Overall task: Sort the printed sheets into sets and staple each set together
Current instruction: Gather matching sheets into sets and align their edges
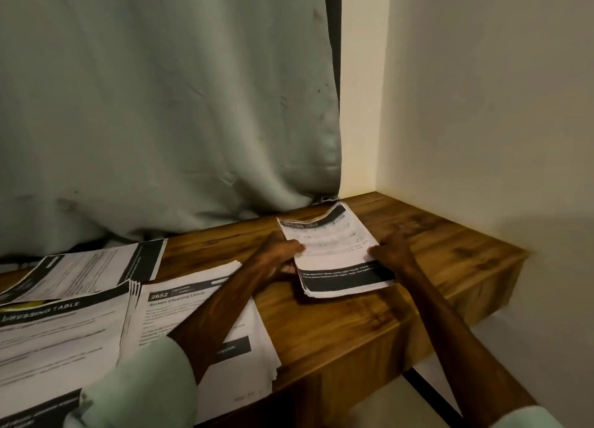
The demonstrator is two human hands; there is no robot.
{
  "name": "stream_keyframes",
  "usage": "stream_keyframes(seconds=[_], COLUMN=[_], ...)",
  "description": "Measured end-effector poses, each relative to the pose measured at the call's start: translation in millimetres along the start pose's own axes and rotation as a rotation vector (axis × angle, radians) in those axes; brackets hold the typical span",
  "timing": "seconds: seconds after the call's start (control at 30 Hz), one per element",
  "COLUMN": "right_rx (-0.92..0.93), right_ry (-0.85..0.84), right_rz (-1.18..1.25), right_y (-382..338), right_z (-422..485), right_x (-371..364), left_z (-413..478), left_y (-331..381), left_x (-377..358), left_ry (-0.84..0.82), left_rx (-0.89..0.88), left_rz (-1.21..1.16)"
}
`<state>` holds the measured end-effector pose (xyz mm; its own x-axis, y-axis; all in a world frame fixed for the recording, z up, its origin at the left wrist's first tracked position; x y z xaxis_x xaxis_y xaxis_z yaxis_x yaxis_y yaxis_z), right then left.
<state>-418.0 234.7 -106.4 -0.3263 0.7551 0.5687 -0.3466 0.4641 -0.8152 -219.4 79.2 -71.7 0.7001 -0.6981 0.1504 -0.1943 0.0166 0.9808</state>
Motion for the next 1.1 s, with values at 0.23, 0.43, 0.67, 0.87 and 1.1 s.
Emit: stream_keyframes(seconds=[0.23, 0.43, 0.67, 0.87, 1.1], right_rx=[0.009, 0.112, 0.088, 0.044, 0.170], right_ry=[0.015, 0.017, 0.102, 0.144, 0.234], right_rz=[-0.248, -0.254, -0.313, -0.469, -0.435], right_y=[21.5, 20.9, 18.0, 36.3, 11.7], right_z=[10.4, 11.4, 32.9, 49.0, 10.2], right_x=[-12.8, -19.9, 2.8, 15.5, -10.9], left_z=[-4.1, -11.4, -8.1, -0.9, -1.7], left_y=[-13.6, -22.8, -33.5, -29.6, -29.4], left_x=[18.9, 21.0, -18.5, -61.9, -64.9], left_ry=[0.009, -0.061, -0.145, -0.192, -0.226], left_rx=[0.102, -0.043, -0.156, -0.227, -0.257], left_rz=[0.233, 0.512, 0.570, 0.666, 0.741])
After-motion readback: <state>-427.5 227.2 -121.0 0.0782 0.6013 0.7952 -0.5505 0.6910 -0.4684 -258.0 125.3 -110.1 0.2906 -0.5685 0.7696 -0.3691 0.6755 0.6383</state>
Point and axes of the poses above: each hand's wrist, its own z-axis towards the middle knuckle, its own x-axis out of the back of the hand, y = z × x, the point moved 1 cm from there along z, towards the middle knuckle, and after that the axes turned 4 degrees about -z, right-handed, at the moved point
